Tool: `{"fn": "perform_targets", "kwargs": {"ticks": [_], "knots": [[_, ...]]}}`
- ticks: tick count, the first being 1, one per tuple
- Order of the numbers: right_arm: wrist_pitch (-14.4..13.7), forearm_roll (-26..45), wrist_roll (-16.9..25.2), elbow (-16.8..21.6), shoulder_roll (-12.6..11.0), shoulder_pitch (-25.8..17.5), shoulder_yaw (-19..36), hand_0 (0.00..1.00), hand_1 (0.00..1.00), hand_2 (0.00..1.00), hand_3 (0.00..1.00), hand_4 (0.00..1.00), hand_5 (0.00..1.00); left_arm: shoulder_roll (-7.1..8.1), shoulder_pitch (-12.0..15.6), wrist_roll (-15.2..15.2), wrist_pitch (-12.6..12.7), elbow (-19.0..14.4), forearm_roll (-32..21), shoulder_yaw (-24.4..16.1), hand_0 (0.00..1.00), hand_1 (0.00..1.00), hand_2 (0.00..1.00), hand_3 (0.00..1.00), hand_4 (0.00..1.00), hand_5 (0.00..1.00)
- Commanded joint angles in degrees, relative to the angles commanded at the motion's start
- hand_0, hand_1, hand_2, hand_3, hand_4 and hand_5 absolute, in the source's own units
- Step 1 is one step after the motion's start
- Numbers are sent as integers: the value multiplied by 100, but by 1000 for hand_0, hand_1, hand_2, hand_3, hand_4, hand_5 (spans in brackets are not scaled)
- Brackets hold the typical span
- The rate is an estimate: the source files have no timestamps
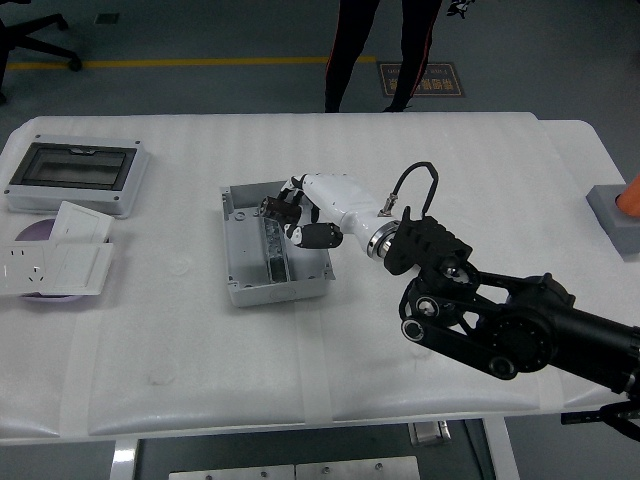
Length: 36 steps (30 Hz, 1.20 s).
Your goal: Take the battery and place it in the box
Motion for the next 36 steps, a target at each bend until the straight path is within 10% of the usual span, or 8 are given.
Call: {"fn": "perform_targets", "kwargs": {"ticks": [8,9,17,36], "knots": [[184,-396,-122,-113,97,-55,-39,324,495,555,647,660,373,-8,-7,6,-6,3,-4,-4,416,610,573,376,471,435],[222,-433,-144,-126,92,-51,-37,677,696,705,834,801,471,-10,-7,7,-9,4,-5,-4,416,609,565,373,469,433],[436,-542,-292,-147,-122,-79,210,752,729,732,904,874,501,-10,-14,12,-19,8,1,-12,416,609,563,372,467,428],[1703,-744,-1921,736,-1574,-1124,1496,745,717,728,870,944,540,29,-15,-48,-13,26,-134,101,414,609,560,365,463,422]]}}
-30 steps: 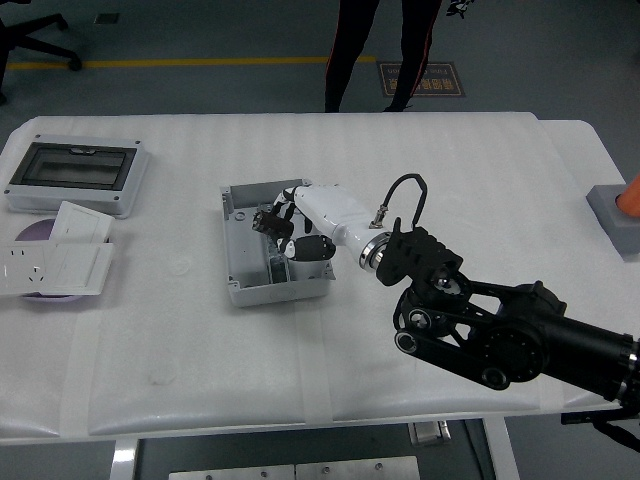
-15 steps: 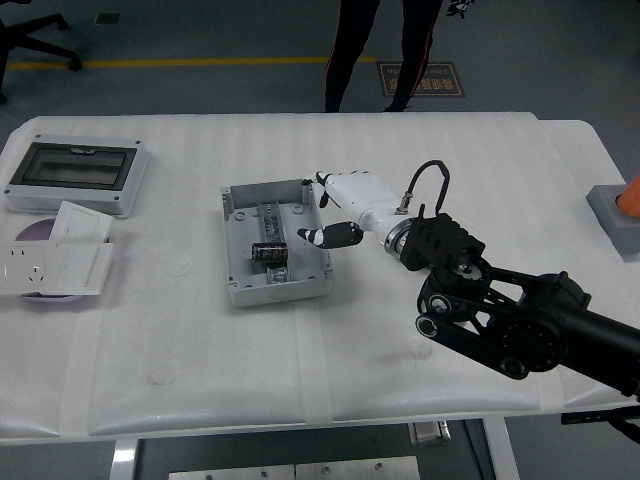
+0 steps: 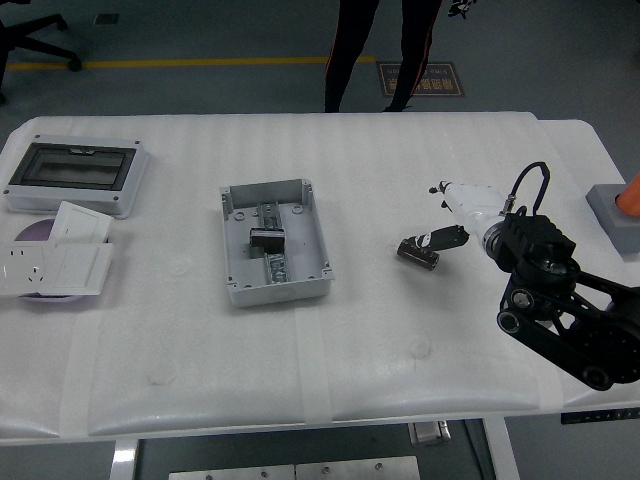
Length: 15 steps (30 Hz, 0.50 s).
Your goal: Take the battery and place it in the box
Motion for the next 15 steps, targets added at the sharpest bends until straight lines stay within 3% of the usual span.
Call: {"fn": "perform_targets", "kwargs": {"ticks": [10,15], "knots": [[-140,20,0,-84,101,-109,-183,680,698,727,866,928,566,15,-2,-20,-1,-2,-26,31,413,609,557,364,459,414],[-223,12,0,-342,220,-80,-377,663,686,721,844,922,568,17,-12,-85,6,1,-199,192,412,609,557,364,458,413]]}}
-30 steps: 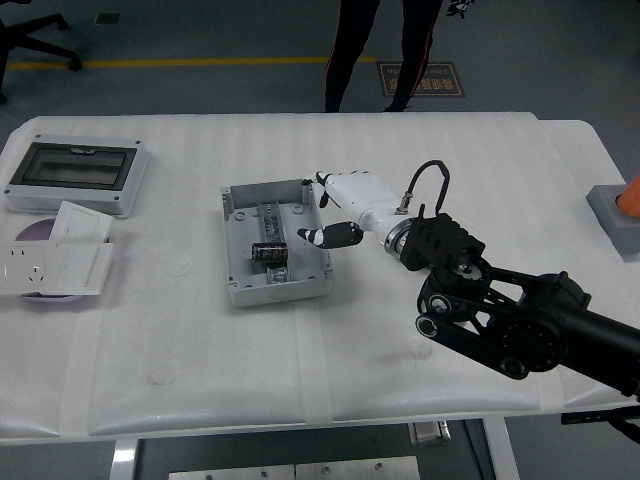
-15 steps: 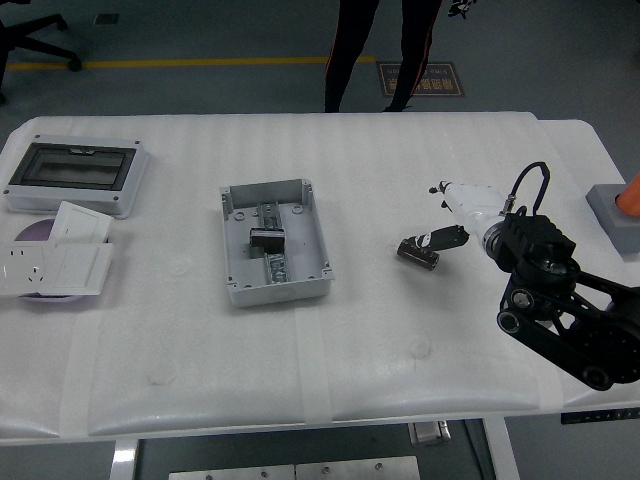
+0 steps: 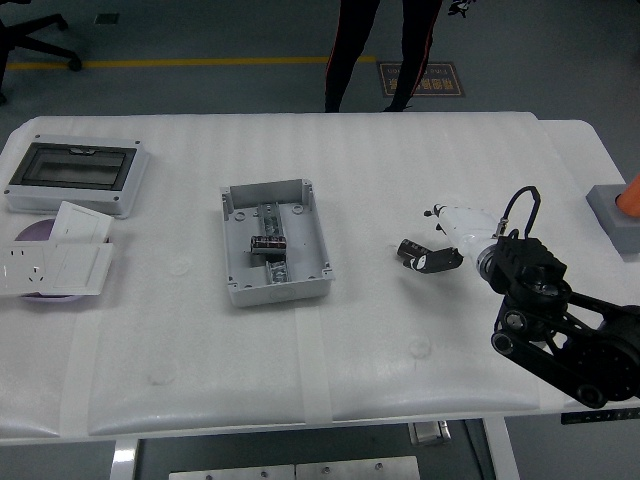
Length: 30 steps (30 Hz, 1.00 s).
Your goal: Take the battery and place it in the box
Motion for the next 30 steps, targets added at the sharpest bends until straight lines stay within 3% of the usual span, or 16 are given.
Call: {"fn": "perform_targets", "kwargs": {"ticks": [11,12,17,18,23,24,30], "knots": [[-156,3,13,-204,133,92,-309,643,670,704,803,916,575,-4,-14,-71,22,6,-183,142,412,609,557,365,460,414],[-170,0,15,-215,145,97,-327,614,638,652,715,855,544,0,-19,-82,27,7,-194,149,412,609,557,364,459,414],[-202,-14,23,-261,163,113,-417,614,638,652,715,855,544,2,-19,-124,44,10,-258,195,412,609,557,364,459,414],[-205,-12,27,-274,166,112,-427,565,603,598,633,747,461,1,-17,-128,45,10,-263,203,412,610,557,364,460,415],[-250,-29,59,-327,174,106,-456,565,603,598,633,747,461,-1,-7,-141,50,6,-289,236,412,610,557,364,460,415],[-259,-27,69,-332,172,108,-461,541,577,550,617,721,449,-1,-7,-145,53,6,-293,239,412,609,557,368,462,419],[-314,-12,130,-388,174,122,-478,516,558,519,614,698,435,1,-16,-164,64,6,-293,246,412,609,557,367,468,427]]}}
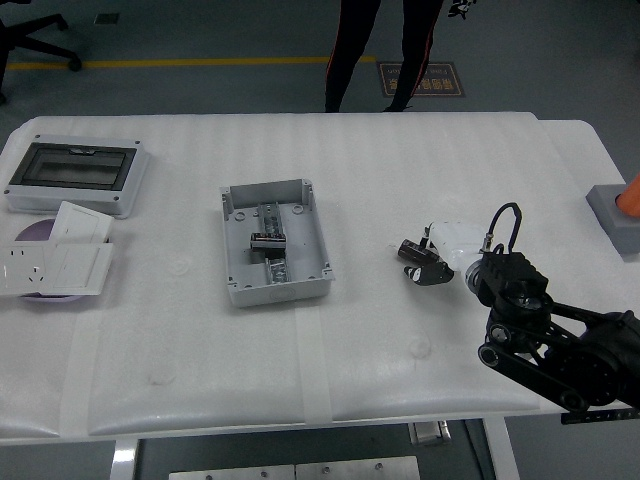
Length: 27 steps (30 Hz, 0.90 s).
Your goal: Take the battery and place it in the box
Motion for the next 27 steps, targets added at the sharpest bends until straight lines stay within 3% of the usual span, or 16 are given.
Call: {"fn": "perform_targets", "kwargs": {"ticks": [17,18,23,24,27], "knots": [[-109,111,127,-70,24,-7,-63,482,521,503,616,647,396,-1,-6,-101,54,3,-48,59,411,609,558,368,468,432],[-108,119,131,-70,24,-8,-67,414,468,485,649,401,215,-1,-5,-107,58,3,-49,62,410,609,560,367,473,445],[-114,136,150,-67,24,-1,-70,414,468,485,649,401,215,-1,-7,-144,72,4,-88,106,410,609,560,367,473,445],[-123,139,158,-69,23,0,-68,377,446,469,662,242,79,-2,-10,-152,75,5,-90,113,410,609,567,367,471,448],[-150,122,175,-70,17,-2,-65,377,446,469,662,242,79,-3,-15,-192,95,6,-115,142,410,609,567,367,471,448]]}}
